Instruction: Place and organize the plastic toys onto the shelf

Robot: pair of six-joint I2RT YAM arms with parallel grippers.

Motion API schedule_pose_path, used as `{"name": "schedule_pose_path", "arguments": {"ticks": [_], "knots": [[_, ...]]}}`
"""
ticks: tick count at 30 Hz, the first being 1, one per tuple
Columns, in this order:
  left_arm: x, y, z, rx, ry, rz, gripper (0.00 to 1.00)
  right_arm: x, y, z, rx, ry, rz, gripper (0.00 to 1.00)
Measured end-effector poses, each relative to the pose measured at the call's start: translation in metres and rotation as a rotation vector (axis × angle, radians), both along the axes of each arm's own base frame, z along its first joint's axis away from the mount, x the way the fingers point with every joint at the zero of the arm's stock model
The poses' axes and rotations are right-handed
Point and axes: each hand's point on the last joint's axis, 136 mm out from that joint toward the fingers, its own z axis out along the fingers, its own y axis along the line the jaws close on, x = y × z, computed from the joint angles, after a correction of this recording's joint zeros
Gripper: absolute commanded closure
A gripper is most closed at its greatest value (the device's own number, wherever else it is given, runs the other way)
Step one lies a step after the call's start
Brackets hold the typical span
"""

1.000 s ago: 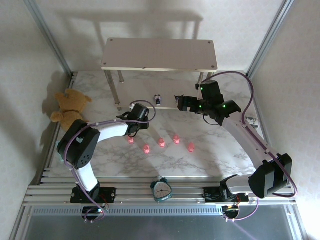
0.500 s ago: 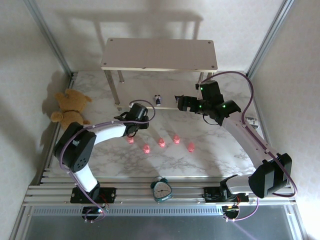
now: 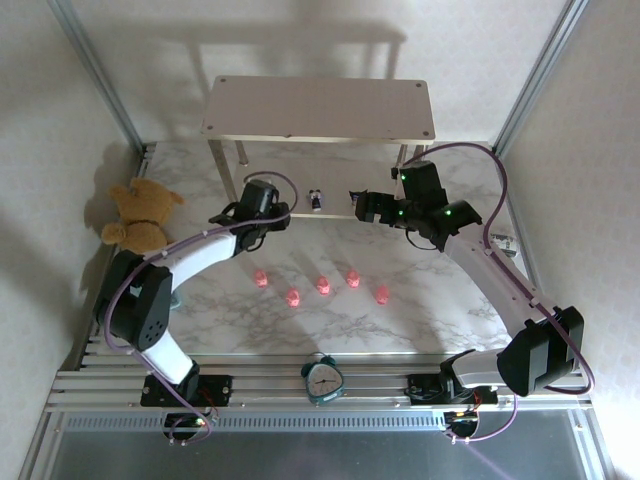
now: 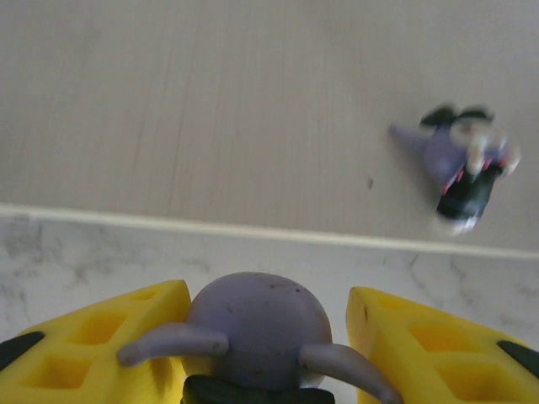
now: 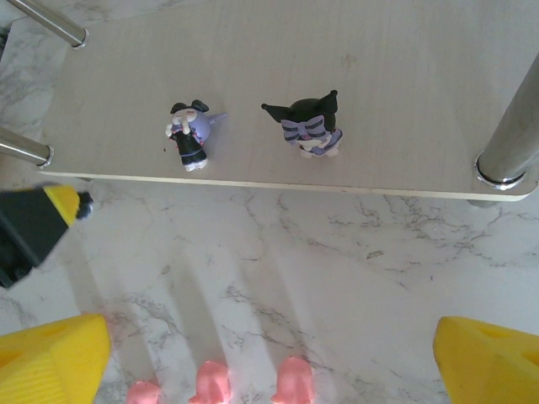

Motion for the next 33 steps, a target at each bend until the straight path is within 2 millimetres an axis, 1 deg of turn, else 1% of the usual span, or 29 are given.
{"name": "schedule_pose_path", "arguments": {"ticks": [3,5,8,13,22,26,33], "knots": [[0.016,0.000,0.011,0.000,-0.026,0.000,0.73,0.000,0.000,0.001,0.002,-0.001,-0.002,0.01],[0.023,-0.001,0.013,0.006,-0.033,-0.002,0.73,0.000,0.000,0.001,0.003,-0.001,-0.003,0.01],[0.033,-0.004,0.011,0.019,-0.031,-0.011,0.73,-0.001,0.000,0.002,0.005,-0.003,-0.003,0.01],[0.045,-0.002,0.000,0.051,-0.002,-0.019,0.73,-0.001,-0.001,0.002,0.006,-0.001,-0.006,0.01],[0.055,-0.001,-0.014,0.088,0.037,-0.028,0.72,0.000,-0.001,0.002,0.004,-0.003,-0.009,0.01],[0.056,0.000,-0.021,0.099,0.054,-0.030,0.72,0.000,-0.001,0.002,0.004,-0.003,-0.010,0.01],[0.064,0.002,-0.022,0.100,0.055,-0.022,0.72,0.001,-0.001,0.000,0.000,0.001,-0.011,0.01]]}}
